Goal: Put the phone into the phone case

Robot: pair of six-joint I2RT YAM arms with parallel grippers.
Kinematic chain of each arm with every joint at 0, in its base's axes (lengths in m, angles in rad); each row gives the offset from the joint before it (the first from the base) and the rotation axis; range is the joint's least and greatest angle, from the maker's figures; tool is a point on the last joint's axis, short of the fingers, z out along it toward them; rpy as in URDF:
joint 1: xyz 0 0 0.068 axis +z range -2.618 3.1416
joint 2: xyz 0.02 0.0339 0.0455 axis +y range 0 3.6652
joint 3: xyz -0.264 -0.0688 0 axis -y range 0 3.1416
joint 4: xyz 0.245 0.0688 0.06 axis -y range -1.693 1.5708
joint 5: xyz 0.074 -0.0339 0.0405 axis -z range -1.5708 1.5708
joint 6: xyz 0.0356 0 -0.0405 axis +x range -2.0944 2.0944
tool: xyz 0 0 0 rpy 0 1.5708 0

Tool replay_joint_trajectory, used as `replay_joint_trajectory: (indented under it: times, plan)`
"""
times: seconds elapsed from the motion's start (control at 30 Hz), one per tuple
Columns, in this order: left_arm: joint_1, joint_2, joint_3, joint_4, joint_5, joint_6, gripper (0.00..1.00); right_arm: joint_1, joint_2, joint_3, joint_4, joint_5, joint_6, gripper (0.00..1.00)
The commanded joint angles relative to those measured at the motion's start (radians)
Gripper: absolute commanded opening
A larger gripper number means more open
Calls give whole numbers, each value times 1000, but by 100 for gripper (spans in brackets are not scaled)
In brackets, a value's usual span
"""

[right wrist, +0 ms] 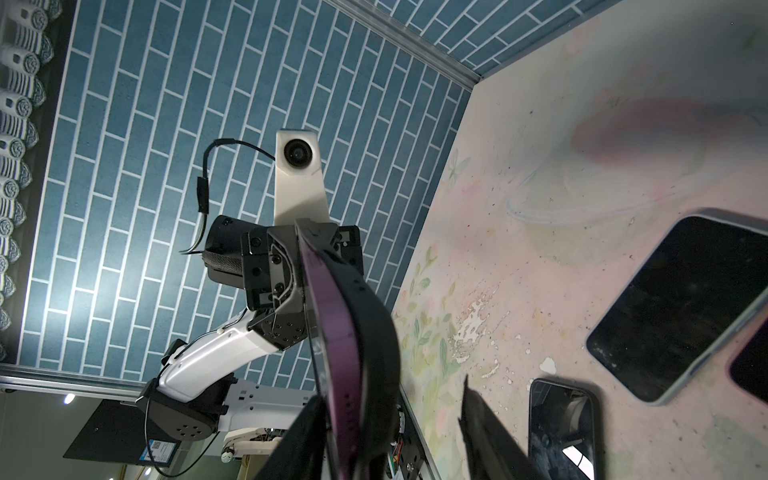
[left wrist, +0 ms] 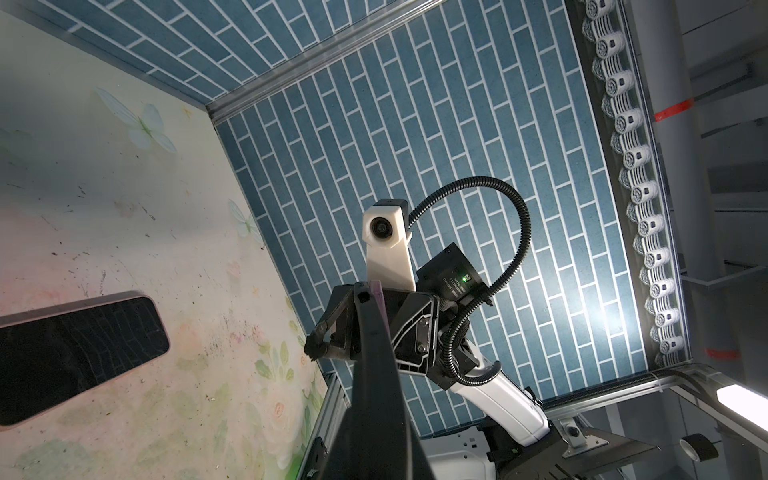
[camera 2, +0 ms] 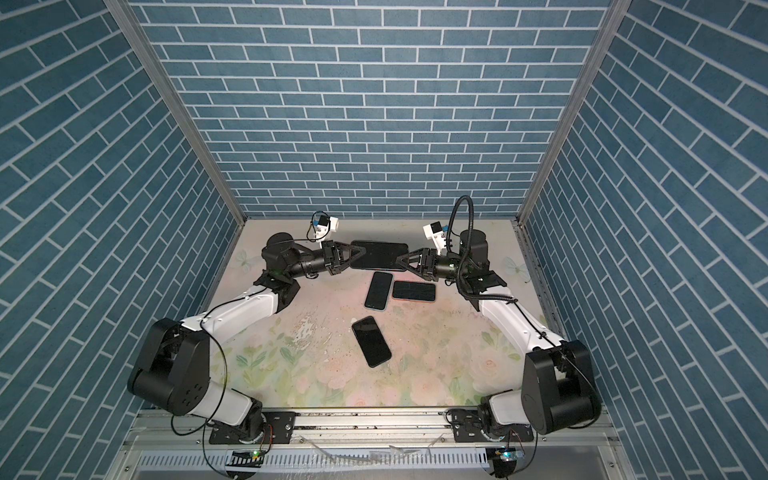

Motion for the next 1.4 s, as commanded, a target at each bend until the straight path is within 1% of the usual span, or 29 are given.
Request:
replay_joint_trajectory:
  times: [0.0,0.13,0.43,0.6,0.67,0.73,0.87,0.9,0.97,1.0,1.07,1.13,1.2,1.37]
  plan:
    - [-21,-22,-5,86,19,-3,0,-6,37,37,131,29,87,53]
    - [-33,-12,-9,88,18,1,0,-5,63,68,151,36,108,48]
    - [-49,-4,-3,55,12,31,0,-4,73,90,155,71,104,28]
    - [-51,-5,-2,44,3,37,0,-4,80,85,166,96,99,13]
    - [-53,-3,1,42,4,37,0,-3,76,75,163,110,84,5]
    - [-52,-4,3,41,3,38,0,-3,72,67,146,123,62,0]
    - [-53,-5,7,41,-1,38,0,-3,56,53,83,138,2,0]
    - [-53,-5,7,41,-4,38,0,-3,52,48,78,138,-4,7]
    - [-55,-9,7,41,-15,38,0,-3,40,33,75,126,-5,25]
    - [-54,-11,6,41,-22,39,0,-3,35,27,75,115,-5,30]
    - [-54,-14,3,42,-42,40,0,-1,20,6,79,78,0,36]
    - [-54,-16,-3,47,-61,40,0,4,2,-19,82,49,1,37]
    - [-56,-11,-3,50,-73,40,0,18,-15,-45,90,21,4,34]
    - [-64,15,-4,72,-72,30,0,34,-58,-92,96,41,4,14]
